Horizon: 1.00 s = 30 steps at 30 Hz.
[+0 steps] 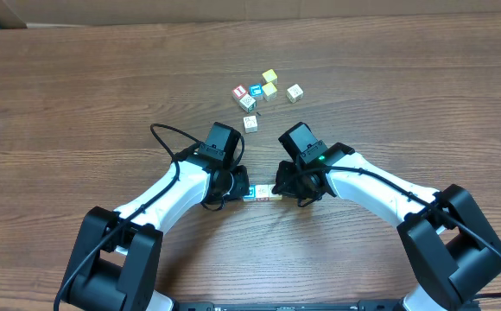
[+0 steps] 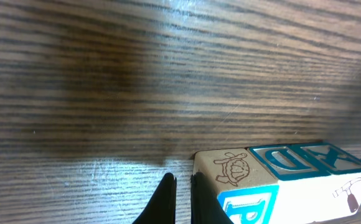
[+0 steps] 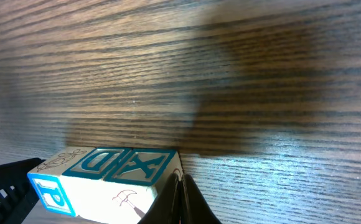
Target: Flip 3 blocks
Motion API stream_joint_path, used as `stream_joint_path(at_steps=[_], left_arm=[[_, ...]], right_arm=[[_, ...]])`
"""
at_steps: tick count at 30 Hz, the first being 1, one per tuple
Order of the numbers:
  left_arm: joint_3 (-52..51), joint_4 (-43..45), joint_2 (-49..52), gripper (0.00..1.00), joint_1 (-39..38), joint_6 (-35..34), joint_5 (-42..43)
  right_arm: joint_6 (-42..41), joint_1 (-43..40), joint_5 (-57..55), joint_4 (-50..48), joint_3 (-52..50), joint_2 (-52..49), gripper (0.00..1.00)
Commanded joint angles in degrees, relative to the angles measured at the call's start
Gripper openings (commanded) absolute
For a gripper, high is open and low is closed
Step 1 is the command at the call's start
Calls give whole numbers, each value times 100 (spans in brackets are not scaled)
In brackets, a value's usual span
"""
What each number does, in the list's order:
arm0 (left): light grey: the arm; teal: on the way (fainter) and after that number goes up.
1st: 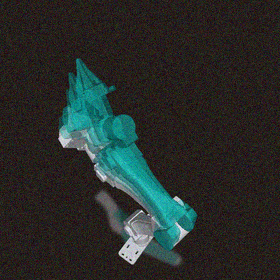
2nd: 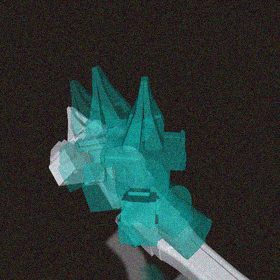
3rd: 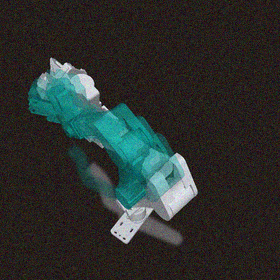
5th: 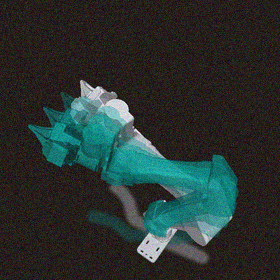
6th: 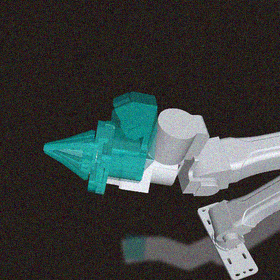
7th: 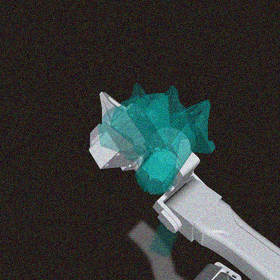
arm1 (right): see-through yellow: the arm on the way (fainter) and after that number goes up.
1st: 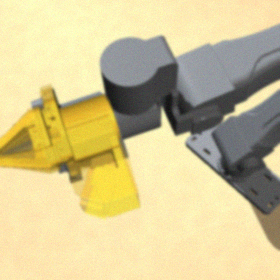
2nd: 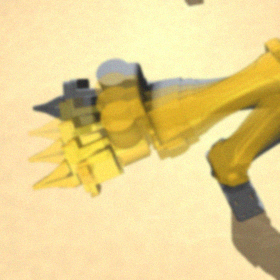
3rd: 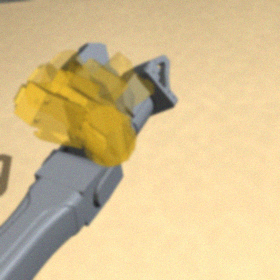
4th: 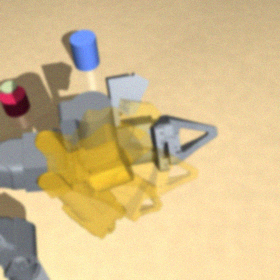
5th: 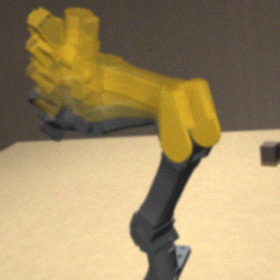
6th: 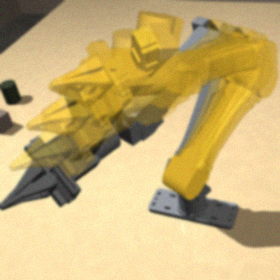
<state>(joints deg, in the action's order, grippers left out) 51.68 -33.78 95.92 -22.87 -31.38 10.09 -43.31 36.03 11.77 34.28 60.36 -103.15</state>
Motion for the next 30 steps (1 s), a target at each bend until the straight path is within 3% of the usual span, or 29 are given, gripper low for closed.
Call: stream_joint_path(at_steps=[1,17,30], left_arm=[[-46,114,42,4,-15,-57,153],[-46,905,42,4,-13,-35,138],[-46,1327,42,5,-15,-31,-142]], right_arm=[[-367,2,216,-59,-31,-17,4],[-1847,11,789,-15,-31,-17,4],[-4140,588,754,-111,-31,-17,4]])
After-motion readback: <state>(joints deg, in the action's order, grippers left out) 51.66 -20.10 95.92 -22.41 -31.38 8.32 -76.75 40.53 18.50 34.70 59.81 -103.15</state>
